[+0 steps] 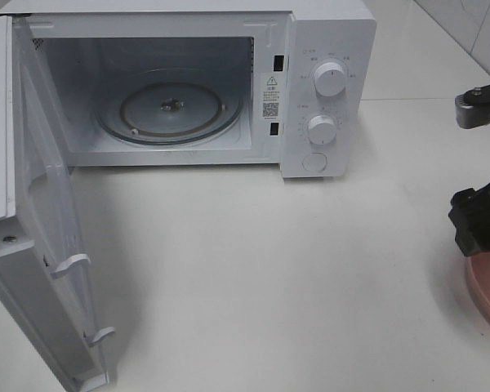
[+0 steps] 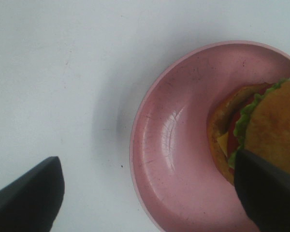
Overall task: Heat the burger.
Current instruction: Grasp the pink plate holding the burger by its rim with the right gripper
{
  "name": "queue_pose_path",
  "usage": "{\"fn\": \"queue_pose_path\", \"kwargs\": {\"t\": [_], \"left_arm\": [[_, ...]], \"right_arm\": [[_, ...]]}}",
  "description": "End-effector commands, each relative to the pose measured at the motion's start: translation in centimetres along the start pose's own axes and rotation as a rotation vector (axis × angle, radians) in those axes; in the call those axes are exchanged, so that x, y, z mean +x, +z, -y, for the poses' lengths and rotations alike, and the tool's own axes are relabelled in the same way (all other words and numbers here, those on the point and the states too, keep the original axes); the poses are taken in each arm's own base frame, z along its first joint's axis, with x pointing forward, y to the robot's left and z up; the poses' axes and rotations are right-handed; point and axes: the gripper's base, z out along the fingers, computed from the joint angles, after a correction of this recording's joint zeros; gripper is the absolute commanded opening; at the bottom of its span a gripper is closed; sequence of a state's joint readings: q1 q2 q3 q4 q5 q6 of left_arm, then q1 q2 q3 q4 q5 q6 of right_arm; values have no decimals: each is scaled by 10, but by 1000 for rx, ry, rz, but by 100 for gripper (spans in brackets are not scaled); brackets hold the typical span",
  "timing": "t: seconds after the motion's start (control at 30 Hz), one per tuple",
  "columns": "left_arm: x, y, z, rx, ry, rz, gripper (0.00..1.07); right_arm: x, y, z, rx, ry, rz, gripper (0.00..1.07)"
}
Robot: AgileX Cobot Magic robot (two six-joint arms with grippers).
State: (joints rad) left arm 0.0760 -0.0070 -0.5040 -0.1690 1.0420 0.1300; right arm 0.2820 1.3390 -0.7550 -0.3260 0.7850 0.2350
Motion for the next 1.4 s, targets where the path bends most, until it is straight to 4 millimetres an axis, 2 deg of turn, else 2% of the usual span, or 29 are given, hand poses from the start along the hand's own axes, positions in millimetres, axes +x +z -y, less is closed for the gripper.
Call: {"fn": "queue_pose_path", "kwargs": {"t": [0.03,0.17,0.23,0.43,0.6,0.77,0.83,0.93,1.0,1.4], "left_arm": [[1,-3,1,8,-2,21,100],[1,-3,1,8,-2,21,100],[1,-3,1,8,-2,21,100],[1,-3,1,8,-2,21,100],[1,-3,1,8,-2,21,100],[1,-3,1,8,-2,21,100],[1,-3,1,8,-2,21,100],[1,-3,1,8,-2,21,100],[1,-3,1,8,-2,21,100],[1,-3,1,8,-2,21,100]], "right_arm": [[-4,13,-2,2,-11,-25,88],[-6,23,-5,2,-16,-60,87],[-8,36,-1,-2,8,-92,86],[-9,45,6,2,26,-113,85],[-8,63,8,3,35,-185,83],[-8,68,6,-7,40,-194,83],[-4,76,2,-26,32,-195,82],[-2,79,1,-29,29,-195,81],[4,89,-4,-45,19,-192,81],[7,108,0,-41,32,-234,79]]}}
